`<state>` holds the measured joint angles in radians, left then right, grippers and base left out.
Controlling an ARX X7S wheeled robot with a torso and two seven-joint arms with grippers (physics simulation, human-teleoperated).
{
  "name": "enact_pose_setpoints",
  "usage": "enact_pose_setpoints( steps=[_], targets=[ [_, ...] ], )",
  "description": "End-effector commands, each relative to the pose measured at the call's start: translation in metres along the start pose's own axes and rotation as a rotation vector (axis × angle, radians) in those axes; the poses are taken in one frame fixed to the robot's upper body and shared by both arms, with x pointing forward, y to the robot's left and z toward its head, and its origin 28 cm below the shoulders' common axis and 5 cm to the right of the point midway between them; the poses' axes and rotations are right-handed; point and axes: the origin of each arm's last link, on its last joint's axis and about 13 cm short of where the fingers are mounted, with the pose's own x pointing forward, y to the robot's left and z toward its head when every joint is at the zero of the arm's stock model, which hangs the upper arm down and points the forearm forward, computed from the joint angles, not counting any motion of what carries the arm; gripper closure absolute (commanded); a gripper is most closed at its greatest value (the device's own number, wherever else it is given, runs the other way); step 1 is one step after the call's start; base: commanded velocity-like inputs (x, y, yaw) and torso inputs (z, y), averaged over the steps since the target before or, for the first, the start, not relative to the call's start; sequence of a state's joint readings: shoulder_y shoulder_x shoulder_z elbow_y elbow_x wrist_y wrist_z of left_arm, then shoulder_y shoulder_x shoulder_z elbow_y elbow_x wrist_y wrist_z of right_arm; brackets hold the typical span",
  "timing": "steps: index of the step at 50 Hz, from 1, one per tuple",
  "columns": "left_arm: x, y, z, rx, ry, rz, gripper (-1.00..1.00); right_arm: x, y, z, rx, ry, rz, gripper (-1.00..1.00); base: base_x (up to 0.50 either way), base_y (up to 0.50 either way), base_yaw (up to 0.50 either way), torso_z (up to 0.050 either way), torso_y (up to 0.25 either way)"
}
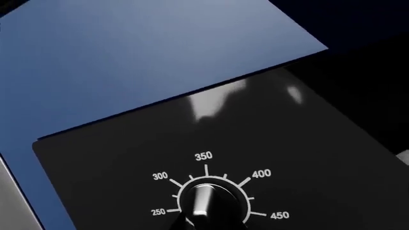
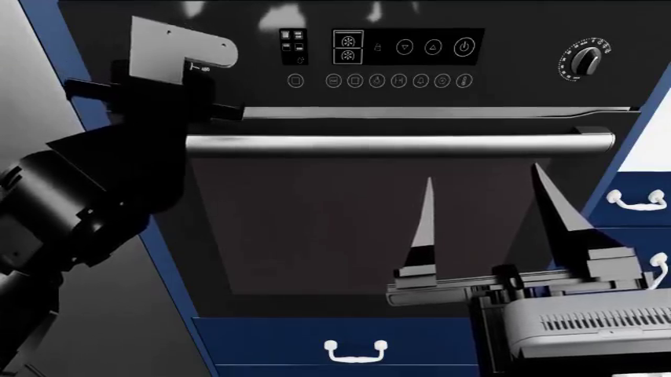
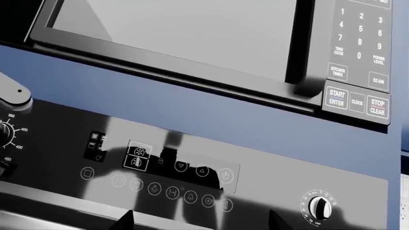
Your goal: Preheat the oven by turning the temperature knob.
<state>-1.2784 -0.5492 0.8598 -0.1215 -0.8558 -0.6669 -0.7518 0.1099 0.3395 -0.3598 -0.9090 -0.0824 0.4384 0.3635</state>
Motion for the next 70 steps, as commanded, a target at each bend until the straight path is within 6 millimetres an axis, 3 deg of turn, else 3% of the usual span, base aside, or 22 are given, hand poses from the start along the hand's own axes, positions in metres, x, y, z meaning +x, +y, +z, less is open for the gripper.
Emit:
enact_pose_setpoints(
  steps=[1,40,70],
  targets=[
    [0.003,-0.001,-0.007,0.058,0.000,-0.022,1.00,0.000,0.001,0.000,0.000,0.000,0.000,-1.00,0.00,0.00,0.00,0.000,0.000],
    [0.010,-0.003,-0.026,0.165,0.085,-0.110,1.00,0.000,0.000,-0.001,-0.001,0.001,0.001,-1.00,0.01,0.00,-0.01,0.000,0.000],
    [0.010,0.001,-0.025,0.257,0.079,-0.142,1.00,0.000,0.001,-0.001,-0.002,0.002,0.000,-1.00,0.01,0.00,-0.01,0.001,0.000]
  ],
)
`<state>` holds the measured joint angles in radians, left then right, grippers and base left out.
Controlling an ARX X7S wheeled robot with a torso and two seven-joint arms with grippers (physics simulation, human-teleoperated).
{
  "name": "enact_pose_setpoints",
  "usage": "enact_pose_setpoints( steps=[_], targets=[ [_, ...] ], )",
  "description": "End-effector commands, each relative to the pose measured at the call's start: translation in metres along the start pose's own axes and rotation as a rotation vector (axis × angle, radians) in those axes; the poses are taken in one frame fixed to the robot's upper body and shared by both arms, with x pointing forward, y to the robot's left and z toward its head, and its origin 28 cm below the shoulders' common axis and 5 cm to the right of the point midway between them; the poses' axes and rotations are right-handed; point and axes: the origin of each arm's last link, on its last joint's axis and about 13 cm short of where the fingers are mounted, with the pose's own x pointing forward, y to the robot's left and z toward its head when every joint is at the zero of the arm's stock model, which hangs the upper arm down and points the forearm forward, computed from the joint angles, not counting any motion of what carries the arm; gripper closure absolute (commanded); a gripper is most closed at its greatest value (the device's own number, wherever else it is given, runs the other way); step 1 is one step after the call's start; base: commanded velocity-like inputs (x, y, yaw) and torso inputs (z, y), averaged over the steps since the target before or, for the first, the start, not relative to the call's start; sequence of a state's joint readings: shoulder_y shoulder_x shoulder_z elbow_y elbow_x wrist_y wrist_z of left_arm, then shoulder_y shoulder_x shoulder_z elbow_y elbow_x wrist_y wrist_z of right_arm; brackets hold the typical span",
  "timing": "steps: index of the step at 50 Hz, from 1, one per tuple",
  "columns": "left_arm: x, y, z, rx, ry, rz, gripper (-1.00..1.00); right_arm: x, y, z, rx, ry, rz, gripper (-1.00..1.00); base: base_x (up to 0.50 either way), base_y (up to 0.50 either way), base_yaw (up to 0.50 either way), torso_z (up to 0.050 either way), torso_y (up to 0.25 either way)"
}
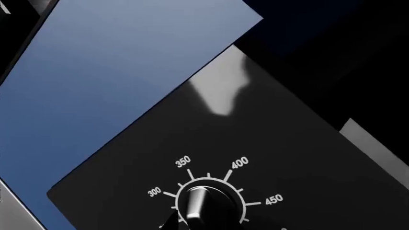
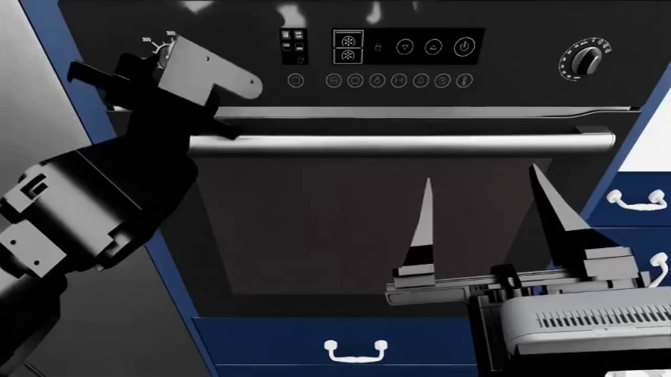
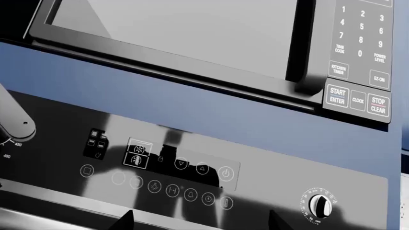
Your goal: Preheat the oven by turning the temperature knob.
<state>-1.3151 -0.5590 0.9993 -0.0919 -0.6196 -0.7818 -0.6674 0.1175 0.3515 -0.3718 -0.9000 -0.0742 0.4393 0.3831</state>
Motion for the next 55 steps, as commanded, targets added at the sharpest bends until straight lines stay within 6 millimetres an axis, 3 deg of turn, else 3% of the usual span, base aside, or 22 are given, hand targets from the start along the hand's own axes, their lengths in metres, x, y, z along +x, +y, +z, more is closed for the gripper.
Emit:
enact_pose_setpoints(
  steps=[1,55],
  targets=[
    [0.0072,-0.0074,-0.0143,-0.067,0.115,-0.179,1.00,0.0000,0.0002,0.0003,0.001,-0.003,0.001,-1.00,0.02,0.00,-0.01,0.000,0.000],
    [0.0100,-0.0084,-0.0171,0.232,0.025,-0.103,1.00,-0.0006,0.0018,-0.0005,0.001,-0.002,0.005,-1.00,0.02,0.00,-0.01,0.000,0.000]
  ],
)
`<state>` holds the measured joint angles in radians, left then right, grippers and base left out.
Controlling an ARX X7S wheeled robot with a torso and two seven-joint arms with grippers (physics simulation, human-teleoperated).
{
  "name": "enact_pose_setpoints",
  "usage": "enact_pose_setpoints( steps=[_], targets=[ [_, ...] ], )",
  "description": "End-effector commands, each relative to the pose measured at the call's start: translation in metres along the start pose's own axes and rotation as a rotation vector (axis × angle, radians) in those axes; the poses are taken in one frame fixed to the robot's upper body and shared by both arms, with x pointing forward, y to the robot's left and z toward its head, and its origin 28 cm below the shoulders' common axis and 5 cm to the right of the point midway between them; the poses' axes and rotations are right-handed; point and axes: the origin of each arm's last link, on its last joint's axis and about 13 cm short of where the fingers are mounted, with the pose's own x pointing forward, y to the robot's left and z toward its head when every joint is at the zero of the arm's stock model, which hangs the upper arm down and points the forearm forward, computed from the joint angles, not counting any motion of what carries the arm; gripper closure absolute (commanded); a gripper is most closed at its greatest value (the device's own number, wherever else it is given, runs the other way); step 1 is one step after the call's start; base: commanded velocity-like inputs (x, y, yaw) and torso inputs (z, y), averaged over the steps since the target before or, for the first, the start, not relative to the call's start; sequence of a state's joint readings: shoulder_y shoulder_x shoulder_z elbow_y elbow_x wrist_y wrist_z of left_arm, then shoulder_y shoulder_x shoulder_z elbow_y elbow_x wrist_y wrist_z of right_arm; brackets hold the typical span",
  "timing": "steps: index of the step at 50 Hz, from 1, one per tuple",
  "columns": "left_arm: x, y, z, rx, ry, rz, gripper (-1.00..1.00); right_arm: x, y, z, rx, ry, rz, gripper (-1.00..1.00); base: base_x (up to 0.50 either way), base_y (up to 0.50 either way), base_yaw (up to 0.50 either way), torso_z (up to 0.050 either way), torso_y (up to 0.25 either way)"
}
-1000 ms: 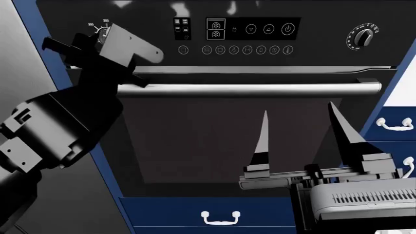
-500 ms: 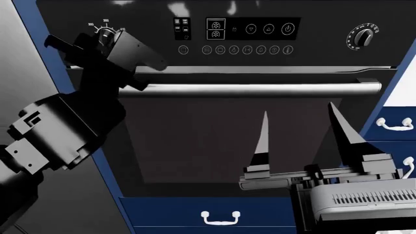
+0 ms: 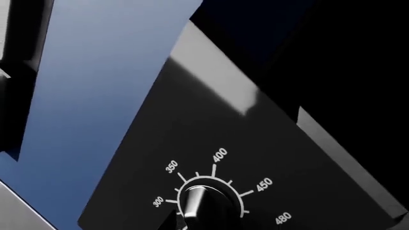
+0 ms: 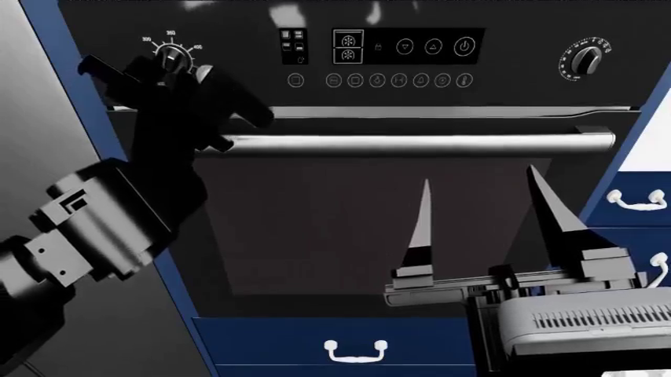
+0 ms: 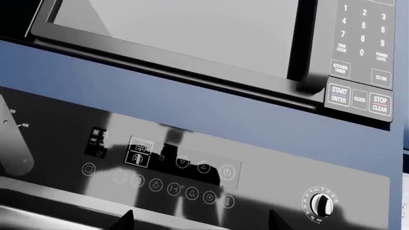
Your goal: Preheat the oven by turning the temperature knob.
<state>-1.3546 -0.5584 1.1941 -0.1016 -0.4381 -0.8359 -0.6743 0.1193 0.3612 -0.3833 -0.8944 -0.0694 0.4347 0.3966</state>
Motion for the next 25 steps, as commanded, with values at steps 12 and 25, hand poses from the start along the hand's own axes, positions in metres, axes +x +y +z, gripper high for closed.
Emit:
enact_pose_setpoints(
  steps=[12,25],
  targets=[
    [0.0094,-0.0032,-0.0037,-0.022,0.051,-0.167,1.00,-0.0007,0.0007,0.0007,0.001,-0.004,0.005,-1.00,0.02,0.00,-0.01,0.001,0.000],
    [0.0103,-0.0038,-0.0065,0.082,0.015,-0.128,1.00,-0.0006,0.0013,0.0004,0.002,-0.002,0.005,-1.00,0.02,0.00,-0.01,0.001,0.000]
  ],
)
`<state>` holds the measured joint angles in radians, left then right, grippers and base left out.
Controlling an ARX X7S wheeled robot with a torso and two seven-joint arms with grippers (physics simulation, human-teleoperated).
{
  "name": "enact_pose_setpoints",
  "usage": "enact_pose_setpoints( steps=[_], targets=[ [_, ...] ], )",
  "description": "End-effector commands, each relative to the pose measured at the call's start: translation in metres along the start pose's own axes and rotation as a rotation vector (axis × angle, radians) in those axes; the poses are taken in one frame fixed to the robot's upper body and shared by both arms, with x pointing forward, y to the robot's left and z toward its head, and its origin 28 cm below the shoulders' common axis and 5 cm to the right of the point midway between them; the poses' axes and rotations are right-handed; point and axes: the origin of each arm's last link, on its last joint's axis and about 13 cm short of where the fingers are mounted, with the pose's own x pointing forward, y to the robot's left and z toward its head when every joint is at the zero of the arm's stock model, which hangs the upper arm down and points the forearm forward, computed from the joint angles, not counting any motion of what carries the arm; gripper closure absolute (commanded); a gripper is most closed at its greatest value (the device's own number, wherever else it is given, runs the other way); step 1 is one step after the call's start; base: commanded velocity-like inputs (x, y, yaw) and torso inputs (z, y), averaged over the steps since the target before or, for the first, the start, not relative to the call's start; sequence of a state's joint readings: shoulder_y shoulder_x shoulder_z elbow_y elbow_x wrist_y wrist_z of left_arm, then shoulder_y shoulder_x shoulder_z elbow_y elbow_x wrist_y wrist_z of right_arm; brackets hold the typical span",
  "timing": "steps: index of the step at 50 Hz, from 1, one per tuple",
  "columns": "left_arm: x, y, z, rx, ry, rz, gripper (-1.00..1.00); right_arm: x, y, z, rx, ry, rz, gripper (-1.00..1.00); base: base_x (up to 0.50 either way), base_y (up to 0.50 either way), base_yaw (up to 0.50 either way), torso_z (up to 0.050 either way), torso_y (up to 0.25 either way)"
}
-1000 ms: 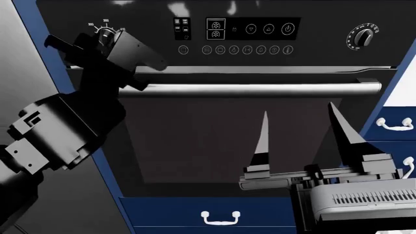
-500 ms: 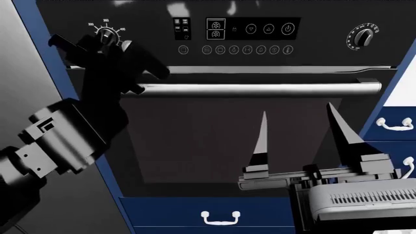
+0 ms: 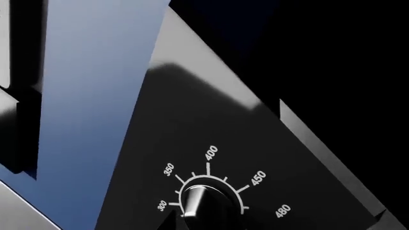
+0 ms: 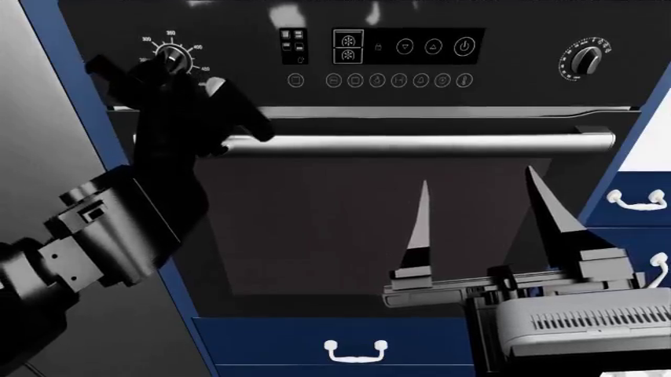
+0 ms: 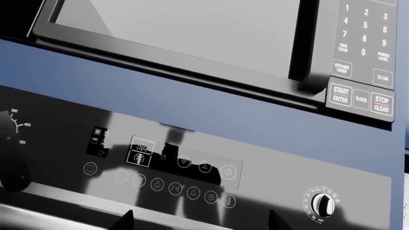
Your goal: Preheat the oven by turning the temperature knob.
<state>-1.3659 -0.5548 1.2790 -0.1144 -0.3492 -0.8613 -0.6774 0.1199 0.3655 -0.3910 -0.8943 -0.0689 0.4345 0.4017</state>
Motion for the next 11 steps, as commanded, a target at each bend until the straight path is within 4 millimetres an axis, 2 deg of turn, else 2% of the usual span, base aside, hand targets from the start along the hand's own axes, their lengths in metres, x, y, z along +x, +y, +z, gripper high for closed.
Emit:
enact_pose_setpoints(
  steps=[1,6,11],
  targets=[
    [0.0106,-0.0001,-0.0013,-0.037,0.030,-0.157,1.00,0.0000,0.0007,0.0004,0.002,-0.003,0.002,-1.00,0.02,0.00,-0.01,0.000,0.000],
    [0.0127,0.0009,-0.0019,0.054,-0.004,-0.103,1.00,0.0003,0.0005,0.0007,0.003,-0.004,0.001,-1.00,0.02,0.00,-0.01,0.002,0.000],
    [0.0133,0.0001,-0.0023,0.063,0.001,-0.100,1.00,0.0004,-0.0002,0.0006,0.004,-0.004,0.000,-1.00,0.02,0.00,-0.01,0.002,0.000]
  ],
)
